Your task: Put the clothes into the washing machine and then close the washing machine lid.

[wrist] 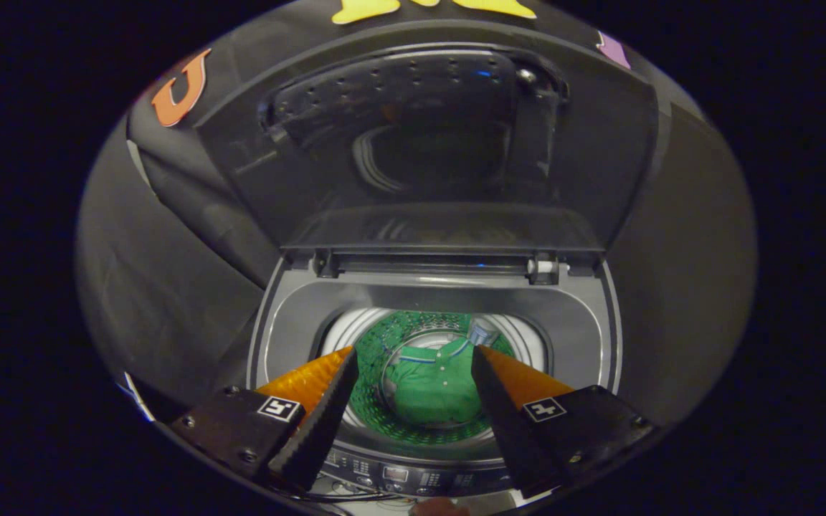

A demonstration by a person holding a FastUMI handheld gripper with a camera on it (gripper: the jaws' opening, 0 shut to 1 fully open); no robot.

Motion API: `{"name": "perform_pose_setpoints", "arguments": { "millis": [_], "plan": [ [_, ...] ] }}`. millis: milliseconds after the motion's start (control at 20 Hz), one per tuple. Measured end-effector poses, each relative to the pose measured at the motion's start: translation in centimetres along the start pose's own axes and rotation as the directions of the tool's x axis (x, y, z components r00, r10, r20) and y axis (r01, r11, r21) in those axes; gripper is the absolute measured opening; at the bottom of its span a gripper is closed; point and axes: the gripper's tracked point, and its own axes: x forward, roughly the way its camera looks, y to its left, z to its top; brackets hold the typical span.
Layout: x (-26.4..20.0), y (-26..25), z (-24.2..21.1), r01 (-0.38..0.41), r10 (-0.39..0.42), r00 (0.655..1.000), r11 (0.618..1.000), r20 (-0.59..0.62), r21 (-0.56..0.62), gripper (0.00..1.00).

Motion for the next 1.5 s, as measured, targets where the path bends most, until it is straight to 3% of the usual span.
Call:
{"name": "perform_pose_setpoints", "arguments": {
  "millis": [300, 450, 1050, 1250, 1500],
  "plan": [
    [-4.9, 1.3, 2.5, -0.027, 0.035, 0.994, 0.997, 0.104, -0.071, 0.98],
    [-7.8, 1.3, 4.8, -0.002, 0.024, 0.982, 0.993, 0.185, -0.121, 0.98],
    [-20.9, 5.7, 18.0, -0.059, 0.116, 0.885, 0.989, 0.45, -0.139, 0.98],
    [-20.6, 4.9, 22.2, -0.029, 0.086, 0.867, 0.992, 0.492, -0.121, 0.98],
    [-16.3, 4.1, 25.5, 0.005, 0.044, 0.882, 0.995, 0.47, -0.103, 0.98]
  ]
}}
